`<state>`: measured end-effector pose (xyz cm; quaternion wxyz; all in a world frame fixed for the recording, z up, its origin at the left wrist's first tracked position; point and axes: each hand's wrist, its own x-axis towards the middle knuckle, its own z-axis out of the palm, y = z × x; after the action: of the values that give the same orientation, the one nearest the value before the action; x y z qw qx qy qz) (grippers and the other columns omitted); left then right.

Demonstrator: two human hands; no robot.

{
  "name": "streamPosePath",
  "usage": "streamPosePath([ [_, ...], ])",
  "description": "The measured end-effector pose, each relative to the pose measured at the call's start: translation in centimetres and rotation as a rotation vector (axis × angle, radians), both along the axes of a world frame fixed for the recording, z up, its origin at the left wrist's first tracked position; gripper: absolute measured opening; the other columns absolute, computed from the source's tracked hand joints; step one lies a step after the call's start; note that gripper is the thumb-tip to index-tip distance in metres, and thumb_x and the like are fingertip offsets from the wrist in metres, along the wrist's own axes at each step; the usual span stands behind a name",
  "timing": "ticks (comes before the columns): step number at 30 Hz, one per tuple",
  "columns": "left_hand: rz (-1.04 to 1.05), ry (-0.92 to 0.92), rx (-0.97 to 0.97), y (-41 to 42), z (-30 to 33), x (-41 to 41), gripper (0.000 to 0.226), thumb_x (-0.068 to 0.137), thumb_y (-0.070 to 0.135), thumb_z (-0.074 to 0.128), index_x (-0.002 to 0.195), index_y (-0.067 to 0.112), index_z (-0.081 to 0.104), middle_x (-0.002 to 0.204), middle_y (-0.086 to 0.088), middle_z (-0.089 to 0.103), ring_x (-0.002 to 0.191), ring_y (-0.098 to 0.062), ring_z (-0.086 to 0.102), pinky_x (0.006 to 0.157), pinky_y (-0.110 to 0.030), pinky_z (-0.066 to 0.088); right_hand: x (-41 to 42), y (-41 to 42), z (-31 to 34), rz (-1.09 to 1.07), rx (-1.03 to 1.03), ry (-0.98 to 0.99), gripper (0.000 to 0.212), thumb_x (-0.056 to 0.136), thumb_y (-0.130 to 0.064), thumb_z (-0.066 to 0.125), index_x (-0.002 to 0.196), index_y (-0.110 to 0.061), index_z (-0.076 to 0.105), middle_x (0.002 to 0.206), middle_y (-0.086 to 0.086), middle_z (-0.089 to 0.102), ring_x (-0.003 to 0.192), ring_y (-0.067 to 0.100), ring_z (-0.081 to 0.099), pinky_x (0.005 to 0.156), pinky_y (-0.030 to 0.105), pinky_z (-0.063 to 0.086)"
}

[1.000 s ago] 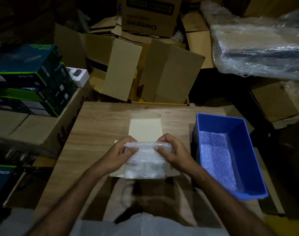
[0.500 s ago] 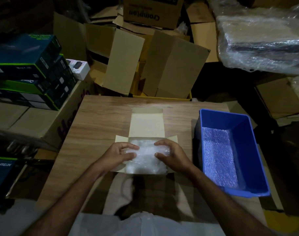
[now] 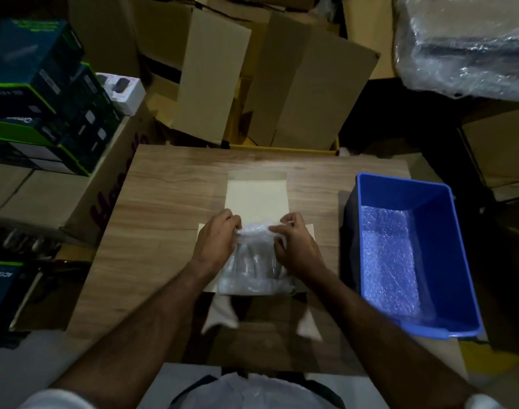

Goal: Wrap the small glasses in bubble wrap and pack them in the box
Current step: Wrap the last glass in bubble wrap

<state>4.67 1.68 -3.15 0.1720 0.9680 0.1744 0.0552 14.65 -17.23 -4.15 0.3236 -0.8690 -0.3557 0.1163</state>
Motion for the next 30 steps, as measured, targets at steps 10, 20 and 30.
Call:
streamPosePath([
  [10,-0.231,0.230,0.105,0.0,-1.1,-1.9,0.036,0.088,0.044,0.066,0.116,0.020,0.063,0.127,-0.007,0.051,0.114,-0.027,0.052,0.091,-0.041,0.044,-0.2,0.3,-0.7,0.224,-0.405,-0.229,0.053,0.070,-0.027,0.072,0.121,-0.016,0.066,0.125,0.009,0.060,0.113,0.033,0.056,0.094,0.043,0.032],
  [20,-0.409,0.563,0.228,0.7,0.3,-0.7,0.122,0.034,0.076,0.083,0.135,0.018,0.047,0.134,0.000,0.046,0.120,-0.020,0.046,0.105,-0.036,0.036,0.5,0.6,1.0,0.412,-0.568,0.018,0.129,0.052,-0.037,0.099,0.156,-0.010,0.027,0.155,0.015,0.039,0.139,0.031,0.042,0.111,0.038,0.043],
  [30,-0.322,0.496,0.338,-0.8,-1.5,-1.4,0.105,0.038,0.053,0.086,0.128,0.013,0.051,0.122,-0.003,0.053,0.108,-0.024,0.053,0.098,-0.038,0.038,-1.6,1.2,-0.2,0.322,-0.574,-0.099,0.116,0.054,-0.024,0.094,0.148,0.001,0.032,0.135,0.020,0.048,0.115,0.036,0.052,0.088,0.041,0.048],
])
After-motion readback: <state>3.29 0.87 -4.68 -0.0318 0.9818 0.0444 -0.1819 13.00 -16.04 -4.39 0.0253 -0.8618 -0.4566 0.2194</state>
